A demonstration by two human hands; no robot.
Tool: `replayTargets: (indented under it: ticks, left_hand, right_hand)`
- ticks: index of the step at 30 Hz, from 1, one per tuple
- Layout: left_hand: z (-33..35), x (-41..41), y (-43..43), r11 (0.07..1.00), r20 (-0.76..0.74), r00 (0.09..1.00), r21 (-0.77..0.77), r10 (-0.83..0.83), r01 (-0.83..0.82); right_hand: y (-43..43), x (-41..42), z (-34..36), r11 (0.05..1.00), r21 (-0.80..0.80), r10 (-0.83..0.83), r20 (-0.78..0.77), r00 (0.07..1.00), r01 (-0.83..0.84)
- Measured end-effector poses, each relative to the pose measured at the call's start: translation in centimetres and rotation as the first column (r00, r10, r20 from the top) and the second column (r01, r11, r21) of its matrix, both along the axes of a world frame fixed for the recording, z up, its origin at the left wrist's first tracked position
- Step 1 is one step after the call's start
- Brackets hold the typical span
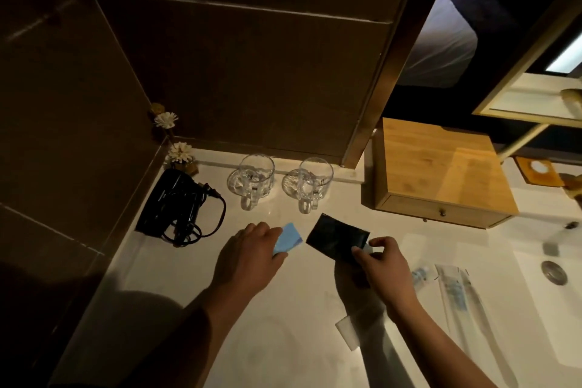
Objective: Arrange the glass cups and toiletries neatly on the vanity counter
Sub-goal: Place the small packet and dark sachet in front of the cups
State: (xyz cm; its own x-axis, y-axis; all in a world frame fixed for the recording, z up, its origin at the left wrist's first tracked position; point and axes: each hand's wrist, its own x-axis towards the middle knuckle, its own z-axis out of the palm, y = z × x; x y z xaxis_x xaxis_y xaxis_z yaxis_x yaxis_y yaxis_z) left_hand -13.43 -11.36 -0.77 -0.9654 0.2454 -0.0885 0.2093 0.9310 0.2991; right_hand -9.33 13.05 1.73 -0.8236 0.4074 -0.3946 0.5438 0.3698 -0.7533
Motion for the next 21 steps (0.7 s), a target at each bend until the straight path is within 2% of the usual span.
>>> replayTargets:
  ticks: [3,6,9,12,14,16,21]
  left_hand:
    - [-0.6,1.7,-1.1,0.988,-0.025,0.989,-0.036,0.146,-0.147]
    - [-0.6,2.7,-2.0,0.97,0.047,0.971,0.061,0.233,-0.236]
    - [-0.3,3.3,-3.1,0.972,0.133,0.98,0.166,0.145,-0.166]
    - [0.1,3.1,-3.9,0.989,0.172,0.985,0.142,0.007,-0.032]
    - [0.6,2.7,-3.8,0.995,0.16,0.987,0.101,-0.024,0.008]
    - [0.9,2.5,-3.4,0.999,0.13,0.991,0.033,-0.035,0.03]
    - [0.6,3.3,-2.4,0.991,0.084,0.995,-0.112,-0.059,0.068]
  right_hand:
    - [0.7,0.7,0.2,0.958,0.247,0.146,0.025,0.989,-0.147]
    - [0.8,0.1,-0.1,0.874,0.394,0.32,-0.024,0.947,-0.285]
    - [0.4,-1.3,-0.7,0.719,0.532,0.545,-0.033,0.838,-0.447]
    - [-0.1,-2.1,-1.0,0.608,0.591,0.625,0.056,0.779,-0.53]
    - [-0.6,-1.9,-1.5,0.554,0.638,0.648,0.073,0.758,-0.535]
    - [-1.3,-1.4,-1.7,0.561,0.639,0.642,0.064,0.764,-0.525]
    - [-2.4,-0.5,-1.7,0.67,0.567,0.564,0.031,0.825,-0.479]
